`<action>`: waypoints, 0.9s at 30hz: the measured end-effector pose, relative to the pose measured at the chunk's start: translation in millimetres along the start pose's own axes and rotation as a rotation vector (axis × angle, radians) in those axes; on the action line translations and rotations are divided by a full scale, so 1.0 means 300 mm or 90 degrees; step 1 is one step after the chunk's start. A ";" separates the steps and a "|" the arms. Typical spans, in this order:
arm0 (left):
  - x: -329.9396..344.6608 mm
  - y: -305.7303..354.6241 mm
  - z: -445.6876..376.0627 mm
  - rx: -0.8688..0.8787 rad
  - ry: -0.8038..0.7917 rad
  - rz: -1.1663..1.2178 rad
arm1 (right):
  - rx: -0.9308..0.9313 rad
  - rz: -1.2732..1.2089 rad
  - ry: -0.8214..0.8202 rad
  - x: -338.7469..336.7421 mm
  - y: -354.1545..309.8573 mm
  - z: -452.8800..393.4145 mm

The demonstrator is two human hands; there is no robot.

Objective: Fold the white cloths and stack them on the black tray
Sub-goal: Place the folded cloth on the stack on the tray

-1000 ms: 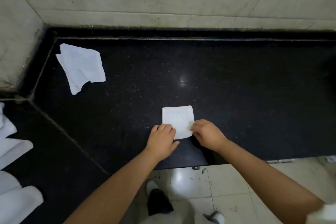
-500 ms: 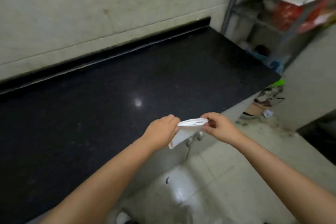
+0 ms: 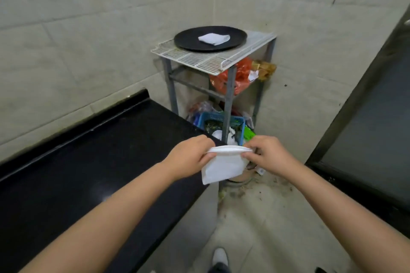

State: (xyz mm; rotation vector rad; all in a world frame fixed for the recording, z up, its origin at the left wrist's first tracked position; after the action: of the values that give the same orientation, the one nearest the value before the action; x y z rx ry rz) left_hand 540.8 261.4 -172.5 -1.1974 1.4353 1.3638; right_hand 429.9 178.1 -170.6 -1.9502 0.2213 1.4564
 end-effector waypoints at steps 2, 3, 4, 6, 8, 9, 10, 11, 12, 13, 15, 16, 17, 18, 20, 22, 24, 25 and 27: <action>-0.041 -0.034 -0.155 0.008 0.012 0.002 | -0.020 0.028 -0.020 -0.070 0.063 -0.127; -0.064 -0.054 -0.233 0.011 0.022 0.006 | -0.030 0.039 -0.030 -0.108 0.088 -0.196; -0.090 -0.075 -0.312 0.011 0.032 0.011 | -0.041 0.046 -0.033 -0.149 0.113 -0.272; -0.155 -0.119 -0.470 0.010 0.057 0.028 | -0.056 0.048 -0.020 -0.242 0.157 -0.433; -0.233 -0.159 -0.610 0.007 0.092 0.064 | -0.056 0.037 -0.005 -0.328 0.198 -0.581; -0.277 -0.179 -0.677 0.005 0.116 0.084 | -0.059 0.020 0.003 -0.369 0.217 -0.651; -0.317 -0.198 -0.739 0.000 0.138 0.101 | -0.058 -0.003 0.011 -0.405 0.236 -0.717; -0.353 -0.219 -0.800 -0.012 0.157 0.115 | -0.055 -0.025 0.019 -0.439 0.255 -0.782; -0.383 -0.245 -0.859 -0.030 0.174 0.131 | -0.050 -0.041 0.030 -0.471 0.275 -0.849; -0.407 -0.274 -0.917 -0.054 0.189 0.155 | -0.045 -0.051 0.044 -0.500 0.297 -0.918; -0.447 -0.336 -1.036 -0.105 0.221 0.223 | -0.041 -0.077 0.070 -0.552 0.342 -1.067; -0.466 -0.368 -1.094 -0.131 0.241 0.246 | -0.039 -0.096 0.075 -0.571 0.365 -1.147; -0.485 -0.400 -1.150 -0.156 0.262 0.254 | -0.042 -0.113 0.074 -0.585 0.385 -1.228; -0.504 -0.431 -1.205 -0.181 0.285 0.250 | -0.049 -0.129 0.072 -0.596 0.402 -1.309; -0.539 -0.496 -1.320 -0.226 0.331 0.211 | -0.069 -0.144 0.084 -0.609 0.433 -1.475; -0.565 -0.572 -1.425 -0.279 0.383 0.163 | -0.103 -0.146 0.114 -0.609 0.454 -1.638; -0.572 -0.653 -1.512 -0.342 0.423 0.140 | -0.144 -0.159 0.124 -0.589 0.473 -1.793; -0.565 -0.688 -1.547 -0.368 0.434 0.128 | -0.159 -0.159 0.121 -0.568 0.487 -1.862; -0.512 -0.736 -1.607 -0.399 0.409 0.078 | -0.192 -0.136 0.094 -0.498 0.528 -1.971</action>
State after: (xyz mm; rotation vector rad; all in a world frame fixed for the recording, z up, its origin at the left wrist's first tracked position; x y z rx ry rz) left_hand 816.5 -194.9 -29.7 -2.1287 1.5614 1.6670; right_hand 757.9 -338.6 -20.1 -2.2478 -0.1473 1.2643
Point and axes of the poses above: each hand's wrist, its own z-axis away from the middle knuckle, its own x-axis out of the palm, y = z × x, the point moved 8 cm from there along -z, towards the middle knuckle, and after that the axes turned 2 degrees about y, right-handed, at the moved point
